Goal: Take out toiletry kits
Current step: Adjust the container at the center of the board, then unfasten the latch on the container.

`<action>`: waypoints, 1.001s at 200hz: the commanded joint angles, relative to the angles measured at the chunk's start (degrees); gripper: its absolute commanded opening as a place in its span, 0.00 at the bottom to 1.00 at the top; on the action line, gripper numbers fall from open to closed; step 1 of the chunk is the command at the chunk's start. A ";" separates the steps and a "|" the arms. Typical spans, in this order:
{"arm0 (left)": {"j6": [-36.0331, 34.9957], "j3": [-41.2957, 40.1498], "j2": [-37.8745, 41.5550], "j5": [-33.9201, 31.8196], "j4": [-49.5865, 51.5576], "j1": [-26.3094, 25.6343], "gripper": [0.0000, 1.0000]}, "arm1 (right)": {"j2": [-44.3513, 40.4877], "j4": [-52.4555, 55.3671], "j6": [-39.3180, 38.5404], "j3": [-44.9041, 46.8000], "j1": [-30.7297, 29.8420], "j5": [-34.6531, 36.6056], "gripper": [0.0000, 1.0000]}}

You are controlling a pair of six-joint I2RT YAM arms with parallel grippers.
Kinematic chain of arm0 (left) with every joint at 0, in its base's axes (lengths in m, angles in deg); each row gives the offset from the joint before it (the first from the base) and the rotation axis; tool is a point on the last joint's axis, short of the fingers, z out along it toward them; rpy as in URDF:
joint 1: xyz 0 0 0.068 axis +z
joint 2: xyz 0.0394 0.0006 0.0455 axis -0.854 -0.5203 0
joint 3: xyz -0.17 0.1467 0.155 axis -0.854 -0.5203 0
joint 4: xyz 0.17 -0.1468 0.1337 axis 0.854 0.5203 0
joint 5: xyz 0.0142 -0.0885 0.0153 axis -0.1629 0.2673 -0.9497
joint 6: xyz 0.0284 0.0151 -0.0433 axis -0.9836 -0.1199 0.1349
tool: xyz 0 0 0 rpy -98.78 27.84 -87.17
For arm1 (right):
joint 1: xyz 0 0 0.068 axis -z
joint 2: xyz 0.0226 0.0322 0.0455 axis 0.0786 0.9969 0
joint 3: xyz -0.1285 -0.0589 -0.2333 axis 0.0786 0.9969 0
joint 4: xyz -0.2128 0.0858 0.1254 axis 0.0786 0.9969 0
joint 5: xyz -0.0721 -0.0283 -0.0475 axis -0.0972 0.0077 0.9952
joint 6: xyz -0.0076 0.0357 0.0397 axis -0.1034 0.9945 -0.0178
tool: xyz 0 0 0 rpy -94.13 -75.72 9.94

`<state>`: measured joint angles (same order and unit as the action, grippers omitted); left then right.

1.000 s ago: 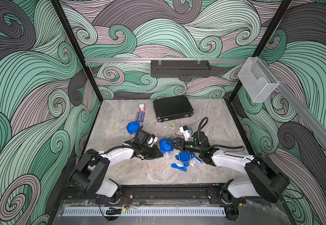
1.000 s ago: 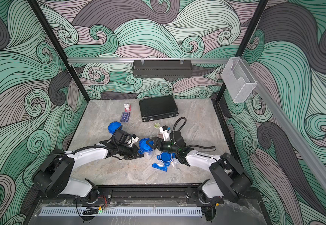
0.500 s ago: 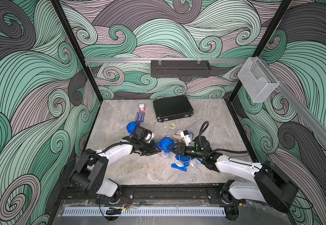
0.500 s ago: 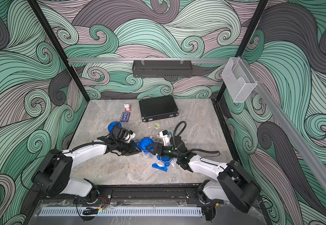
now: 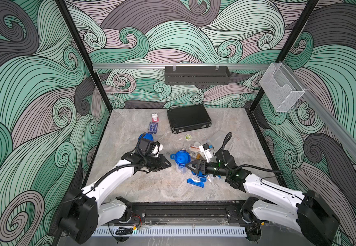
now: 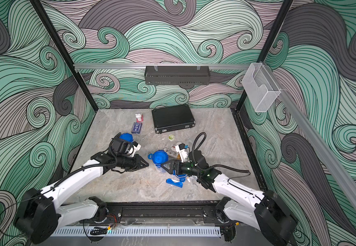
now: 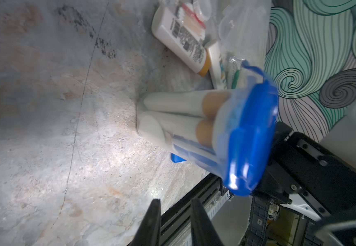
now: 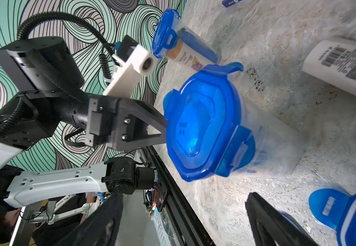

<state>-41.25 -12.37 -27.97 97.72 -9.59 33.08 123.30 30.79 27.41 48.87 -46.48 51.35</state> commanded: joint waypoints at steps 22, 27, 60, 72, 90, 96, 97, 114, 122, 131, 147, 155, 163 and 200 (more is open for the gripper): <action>4.30 7.41 1.54 11.15 -7.42 0.01 0.23 | -4.34 3.86 -4.82 -0.27 1.34 1.27 0.92; 4.55 8.83 -0.19 12.54 -7.72 -0.33 0.22 | -4.55 4.31 -5.04 -0.38 1.40 1.27 0.92; 1.60 17.86 -12.68 16.85 -5.32 -2.96 0.17 | -6.05 5.34 -5.66 -0.14 1.91 1.99 0.92; 2.50 18.72 -15.50 17.63 -8.34 -4.02 0.15 | -6.30 5.57 -5.91 0.14 2.24 2.27 0.92; 2.89 20.11 -20.41 18.31 -10.09 -4.97 0.12 | -6.48 5.89 -5.95 0.70 2.50 2.39 0.91; 2.53 20.45 -21.60 18.18 -9.91 -5.16 0.11 | -6.51 6.01 -5.94 0.83 2.59 2.32 0.91; 2.45 20.46 -21.77 18.17 -9.89 -5.18 0.11 | -6.51 6.04 -5.94 0.84 2.60 2.32 0.91; 1.62 20.28 -23.77 17.83 -9.17 -5.29 0.07 | -6.86 7.01 -6.46 0.77 2.73 2.12 0.91; 1.29 19.72 -24.19 17.37 -9.26 -5.29 0.07 | -6.96 7.36 -6.79 0.76 2.86 2.09 0.91; 0.98 19.29 -24.81 17.04 -9.23 -5.22 0.07 | -7.09 7.55 -6.94 0.67 2.95 2.23 0.91; 0.75 19.15 -26.57 17.18 -9.03 -5.24 0.07 | -6.94 7.84 -7.34 0.34 3.01 2.10 0.91; 0.84 18.99 -27.14 17.15 -9.48 -5.27 0.07 | -6.80 8.08 -7.56 0.08 3.07 2.08 0.91; 1.24 18.51 -27.22 17.46 -10.48 -5.29 0.07 | -6.69 8.17 -7.69 -0.11 3.11 2.15 0.91; 2.24 16.25 -27.22 18.49 -12.89 -5.42 0.06 | -5.78 7.85 -8.13 -0.21 3.56 2.15 0.91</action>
<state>-39.18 5.38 -54.66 115.19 -20.54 27.90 117.09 38.51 20.70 49.07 -43.51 52.66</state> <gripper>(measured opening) 0.065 0.912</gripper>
